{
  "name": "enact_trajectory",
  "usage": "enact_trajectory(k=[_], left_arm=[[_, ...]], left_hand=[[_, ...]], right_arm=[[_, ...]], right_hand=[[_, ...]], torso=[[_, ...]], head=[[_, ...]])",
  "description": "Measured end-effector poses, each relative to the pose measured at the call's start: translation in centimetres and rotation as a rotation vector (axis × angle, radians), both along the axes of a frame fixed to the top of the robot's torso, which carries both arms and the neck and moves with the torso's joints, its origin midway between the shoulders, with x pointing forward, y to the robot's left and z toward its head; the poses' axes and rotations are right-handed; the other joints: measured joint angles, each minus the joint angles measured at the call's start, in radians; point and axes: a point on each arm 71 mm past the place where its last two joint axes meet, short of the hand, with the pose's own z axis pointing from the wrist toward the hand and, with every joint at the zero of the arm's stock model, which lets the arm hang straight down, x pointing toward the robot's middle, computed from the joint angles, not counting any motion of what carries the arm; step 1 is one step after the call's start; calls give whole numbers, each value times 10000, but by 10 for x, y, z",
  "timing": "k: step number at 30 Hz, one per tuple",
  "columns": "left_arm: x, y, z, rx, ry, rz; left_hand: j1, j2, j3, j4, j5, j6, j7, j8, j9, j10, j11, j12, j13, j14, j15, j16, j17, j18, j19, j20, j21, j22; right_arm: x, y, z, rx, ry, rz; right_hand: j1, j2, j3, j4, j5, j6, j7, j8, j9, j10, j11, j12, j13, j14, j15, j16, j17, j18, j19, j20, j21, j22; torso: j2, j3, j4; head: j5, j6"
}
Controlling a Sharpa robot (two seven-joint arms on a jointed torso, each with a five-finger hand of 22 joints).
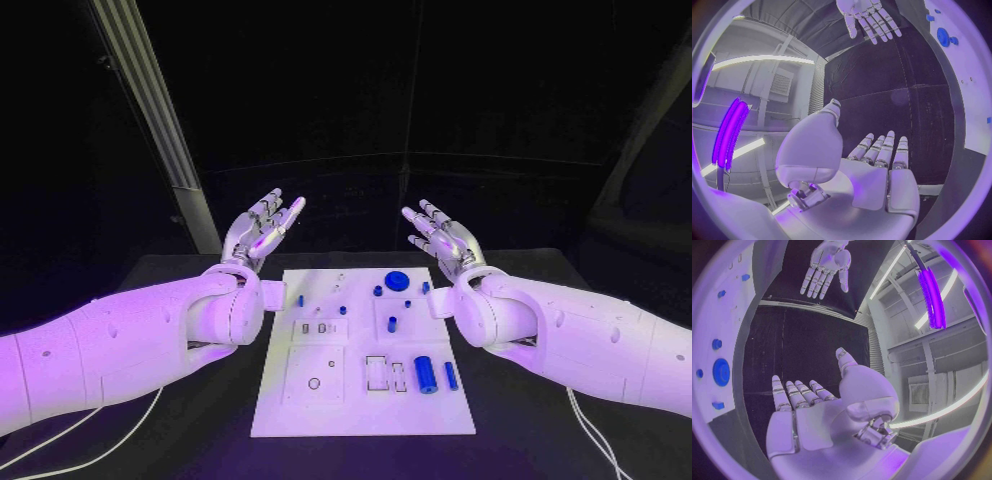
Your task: Assemble the parts on the task board
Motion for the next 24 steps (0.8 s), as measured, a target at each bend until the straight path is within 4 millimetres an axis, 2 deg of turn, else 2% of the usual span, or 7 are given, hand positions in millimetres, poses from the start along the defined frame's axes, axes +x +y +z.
enact_trajectory(k=[4, 8, 11, 16, 19, 21, 24], left_arm=[[0, -1, 1, -166, -79, -100], [0, -1, 1, -254, -114, -146], [-1, 13, 1, -272, -135, -30], [-1, 26, 4, -343, -172, 39], [-4, 26, 5, -445, -178, -106], [-6, 30, 6, -466, -204, -148], [-7, 35, 9, -480, -268, -224]], left_hand=[[13, -10, 0, 0, 0, 7, 7, 0, 0, 35, 35, 61, 4, 60, 29, 16, 10, -1, 18, 19, 37, 14], [90, 67, 0, -1, 0, 284, 26, 81, 46, 255, 202, 88, 49, 642, 126, 182, 104, 1, 248, 152, 136, 73], [261, 238, 42, -43, 0, 887, 64, 221, 121, 976, 392, 260, 127, 1864, 318, 526, 284, 3, 1041, 306, 414, 233], [607, 518, 64, -128, 50, 2988, 207, 753, 388, 3637, 754, 864, 403, 4599, 568, 1384, 641, 0, 4304, 320, 1658, 855], [900, 525, -1, -284, 50, 4709, 405, 1200, 594, 6091, 603, 1501, 636, 5737, 339, 1794, 762, -1, 5750, 257, 2264, 1097], [1066, 569, -60, -421, 50, 5836, 596, 1499, 715, 7015, 407, 1774, 685, 6600, 92, 2110, 867, -2, 6608, 152, 2658, 1233], [1236, 552, -168, -561, 50, 6369, 780, 1592, 726, 7605, 263, 1831, 664, 7188, -91, 2195, 914, -2, 7213, 2, 2886, 1279]], right_arm=[[4, 4, 0, -58, -100, 750], [4, 7, 0, -115, -126, 1237], [8, -10, -1, -739, -430, 1113], [12, -28, 0, -1754, -983, 929], [15, -28, 6, -2312, -1441, 1063], [18, -30, 12, -2775, -1806, 1131], [22, -33, 21, -3430, -2288, 1235]], right_hand=[[450, 37, 27, -307, -7, 243, 20, 59, 34, 209, 153, 50, 36, 275, 129, 82, 51, 44, 136, 131, 82, 43], [1077, 39, 141, -779, -159, 973, 61, 266, 145, 1176, 224, 282, 151, 1392, 186, 367, 178, 170, 946, 129, 354, 191], [1784, -1, 324, -1318, -234, 2423, 159, 651, 341, 3113, 227, 748, 334, 3352, 121, 863, 356, 498, 2354, 119, 860, 422], [2641, -148, 648, -1805, -294, 4833, 351, 1198, 576, 5712, 29, 1271, 453, 5933, -155, 1397, 474, 943, 4089, 91, 1513, 656], [2973, -277, 818, -1975, -372, 5973, 512, 1382, 625, 6828, -123, 1376, 452, 7138, -350, 1590, 489, 1016, 4949, -8, 1845, 750], [3127, -399, 924, -2080, -418, 6625, 617, 1396, 625, 7494, -233, 1377, 452, 7880, -502, 1647, 489, 1124, 5532, -125, 2084, 804], [3313, -506, 1120, -2155, -429, 7329, 733, 1453, 625, 8265, -384, 1377, 452, 8745, -715, 1704, 498, 1170, 6252, -316, 2408, 894]], torso=[[0, 0, 0], [0, 0, 0], [33, -1, 7], [157, -12, 34], [244, -12, 46], [306, -12, 47], [450, -20, 49]], head=[[-1, 0], [-1, 0], [-79, -109], [-142, -128], [-169, -91], [-185, -54], [-239, 21]])
